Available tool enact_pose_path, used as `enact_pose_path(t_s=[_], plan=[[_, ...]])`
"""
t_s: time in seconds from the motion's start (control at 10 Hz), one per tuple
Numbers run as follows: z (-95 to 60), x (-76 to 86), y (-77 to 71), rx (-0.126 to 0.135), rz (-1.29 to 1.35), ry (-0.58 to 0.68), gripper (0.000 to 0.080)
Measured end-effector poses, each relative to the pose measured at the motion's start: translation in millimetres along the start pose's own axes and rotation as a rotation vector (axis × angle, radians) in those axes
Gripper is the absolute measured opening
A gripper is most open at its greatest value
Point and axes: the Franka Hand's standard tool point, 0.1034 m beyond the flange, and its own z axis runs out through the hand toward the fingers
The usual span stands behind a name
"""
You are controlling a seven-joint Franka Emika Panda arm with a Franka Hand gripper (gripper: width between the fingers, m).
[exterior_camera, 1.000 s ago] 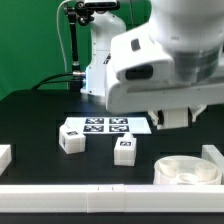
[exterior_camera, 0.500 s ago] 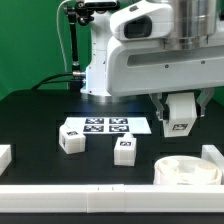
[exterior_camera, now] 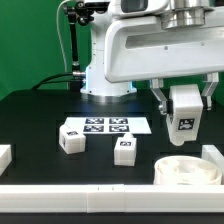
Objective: Assemble stool
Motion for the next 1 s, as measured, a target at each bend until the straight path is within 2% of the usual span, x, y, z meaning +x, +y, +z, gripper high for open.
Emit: enact_pose_path(t_s=[0.2,0.3,0.4,1.0], plan=[[1.7,1.2,-0.3,-0.004,-0.004,0.124,0.0338],[1.5,2.7,-7.2,-0.002,-0.017,0.264,0.0338],[6.6,-3.6,-11.0,-0.001,-0.024,0.288,0.0338],[10.1,-3.5,-11.0,-0.004,-0.041,0.296,0.0338]])
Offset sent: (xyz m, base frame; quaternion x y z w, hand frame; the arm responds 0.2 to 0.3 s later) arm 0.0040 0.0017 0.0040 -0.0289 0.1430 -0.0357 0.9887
